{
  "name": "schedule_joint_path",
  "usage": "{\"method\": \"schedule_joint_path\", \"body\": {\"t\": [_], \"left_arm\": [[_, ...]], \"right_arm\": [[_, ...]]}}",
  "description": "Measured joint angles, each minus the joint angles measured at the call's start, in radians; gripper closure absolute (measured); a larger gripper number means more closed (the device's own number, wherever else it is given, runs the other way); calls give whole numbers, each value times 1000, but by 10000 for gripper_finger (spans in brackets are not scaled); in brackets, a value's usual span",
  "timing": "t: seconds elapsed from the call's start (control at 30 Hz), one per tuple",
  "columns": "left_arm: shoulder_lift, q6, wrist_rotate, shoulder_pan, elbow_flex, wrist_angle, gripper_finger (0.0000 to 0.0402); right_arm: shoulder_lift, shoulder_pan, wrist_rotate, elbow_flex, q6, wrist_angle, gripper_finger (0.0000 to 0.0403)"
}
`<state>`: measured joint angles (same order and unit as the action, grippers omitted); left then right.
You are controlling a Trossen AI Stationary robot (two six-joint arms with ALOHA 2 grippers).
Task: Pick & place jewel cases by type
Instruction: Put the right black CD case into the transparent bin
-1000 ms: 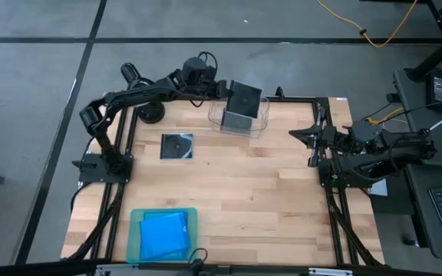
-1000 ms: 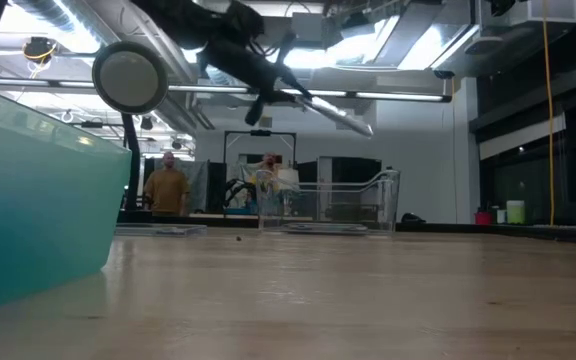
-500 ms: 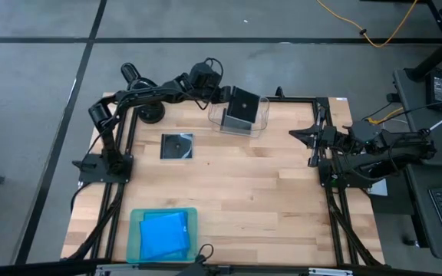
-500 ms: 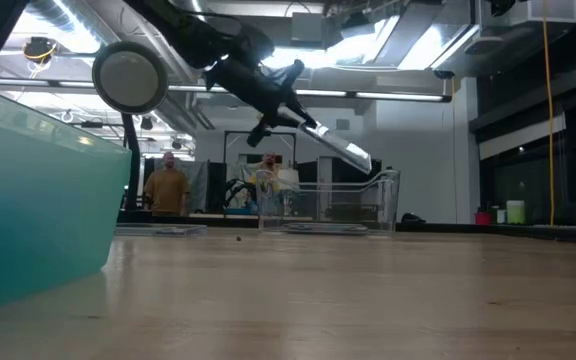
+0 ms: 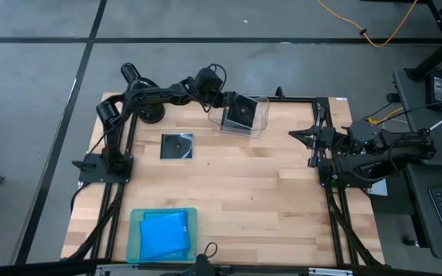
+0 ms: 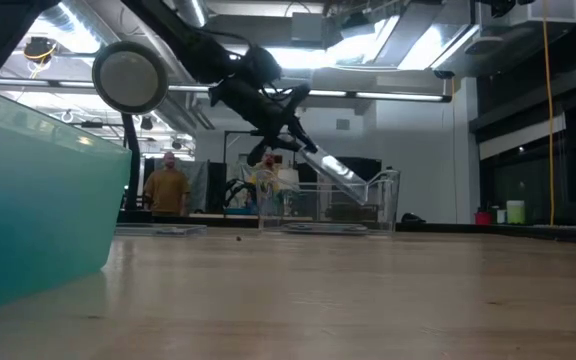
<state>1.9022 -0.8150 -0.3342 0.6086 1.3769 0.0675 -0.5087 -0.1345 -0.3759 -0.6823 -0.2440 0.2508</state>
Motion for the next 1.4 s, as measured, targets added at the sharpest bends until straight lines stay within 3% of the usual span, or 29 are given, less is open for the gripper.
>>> {"method": "schedule_joint_path", "body": {"t": [0.97,1.4], "left_arm": [[47,44,12,-10,0,46,359],[47,70,16,-11,0,46,299]], "right_arm": [[0,0,-26,0,-27,16,395],[0,0,-26,0,-27,17,395]]}}
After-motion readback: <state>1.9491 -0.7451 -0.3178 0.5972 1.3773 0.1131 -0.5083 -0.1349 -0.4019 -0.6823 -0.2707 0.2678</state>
